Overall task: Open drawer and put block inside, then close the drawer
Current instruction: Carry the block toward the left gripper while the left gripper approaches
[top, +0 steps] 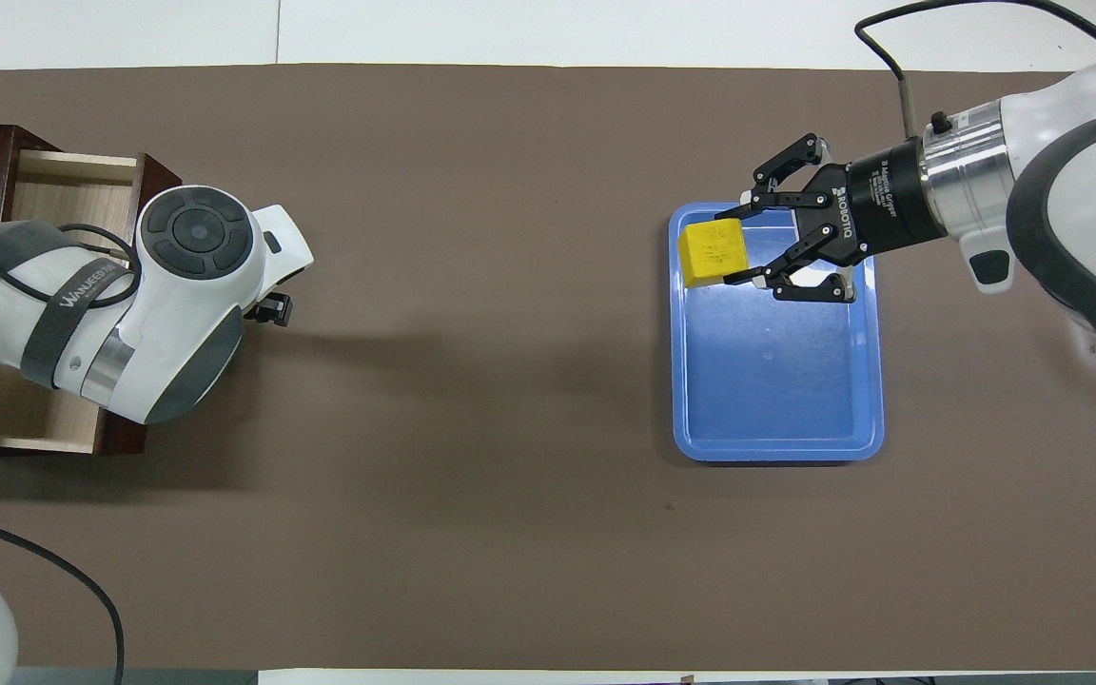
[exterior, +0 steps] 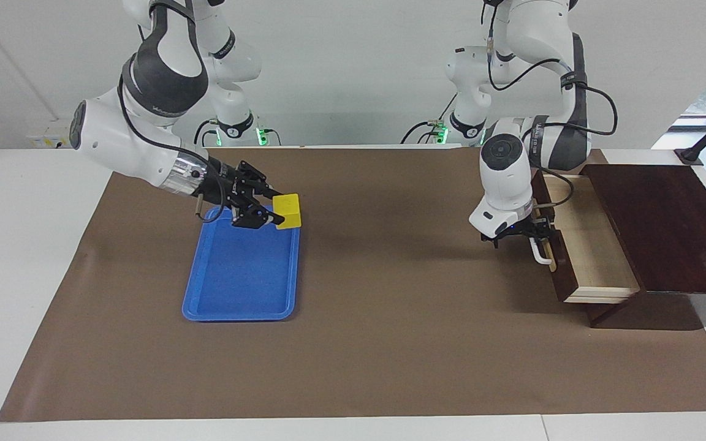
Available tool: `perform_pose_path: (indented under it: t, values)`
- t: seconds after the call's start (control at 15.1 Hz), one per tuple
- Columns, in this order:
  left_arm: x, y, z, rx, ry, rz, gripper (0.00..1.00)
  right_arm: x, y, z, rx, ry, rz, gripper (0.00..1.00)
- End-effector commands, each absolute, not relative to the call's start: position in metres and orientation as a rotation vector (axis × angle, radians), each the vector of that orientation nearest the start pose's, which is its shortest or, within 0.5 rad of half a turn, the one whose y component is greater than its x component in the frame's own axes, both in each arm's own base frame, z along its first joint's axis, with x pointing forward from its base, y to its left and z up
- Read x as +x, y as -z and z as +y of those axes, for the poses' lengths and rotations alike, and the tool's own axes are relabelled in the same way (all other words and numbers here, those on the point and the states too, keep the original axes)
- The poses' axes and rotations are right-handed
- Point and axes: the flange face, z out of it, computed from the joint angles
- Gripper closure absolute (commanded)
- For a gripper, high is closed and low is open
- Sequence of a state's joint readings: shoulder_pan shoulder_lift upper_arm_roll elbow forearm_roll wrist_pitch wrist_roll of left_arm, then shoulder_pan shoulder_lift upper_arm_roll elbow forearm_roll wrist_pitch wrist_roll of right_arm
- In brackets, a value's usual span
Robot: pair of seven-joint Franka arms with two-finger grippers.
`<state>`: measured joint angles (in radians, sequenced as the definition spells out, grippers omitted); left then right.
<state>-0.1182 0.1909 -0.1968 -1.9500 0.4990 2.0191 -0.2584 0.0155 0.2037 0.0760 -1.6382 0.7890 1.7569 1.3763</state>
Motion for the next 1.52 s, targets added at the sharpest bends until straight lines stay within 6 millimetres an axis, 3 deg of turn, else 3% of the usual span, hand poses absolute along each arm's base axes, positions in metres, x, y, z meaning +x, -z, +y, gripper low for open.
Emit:
perform_pose_path:
  t: [0.0, 0.2, 0.46, 0.73, 0.86, 0.99, 1.19, 1.32, 1.46]
  values:
    - [0.552, -0.381, -0.176, -2.750, -0.024, 0.404, 0.00, 0.618, -0.518, 0.115, -1.841, -0.774, 1.650, 1.00]
    - [0.562, -0.402, -0.170, -2.748, -0.016, 0.384, 0.00, 0.618, -0.518, 0.115, -1.842, -0.774, 1.648, 1.00]
    - [0.583, -0.480, -0.174, -2.856, -0.027, 0.264, 0.00, 0.618, -0.518, 0.115, -1.840, -0.772, 1.650, 1.00]
    - [0.574, -0.540, -0.189, -3.023, -0.051, 0.079, 0.00, 0.618, -0.518, 0.117, -1.842, -0.772, 1.648, 1.00]
    - [0.569, -0.557, -0.203, -3.098, -0.065, -0.242, 0.00, 0.616, -0.519, 0.135, -1.850, -0.780, 1.627, 1.00]
    - [0.562, -0.559, -0.229, -3.100, -0.107, -0.683, 0.00, 0.615, -0.521, 0.159, -1.826, -0.769, 1.628, 1.00]
    - [0.547, -0.571, -0.274, -2.954, -0.077, -1.226, 0.00, 0.611, -0.523, 0.207, -1.799, -0.736, 1.643, 1.00]
    - [0.551, -0.576, -0.281, -2.795, -0.040, -1.664, 0.00, 0.604, -0.524, 0.238, -1.786, -0.715, 1.651, 1.00]
    - [0.549, -0.577, -0.292, -2.559, -0.041, -2.037, 0.00, 0.601, -0.524, 0.253, -1.758, -0.708, 1.675, 1.00]
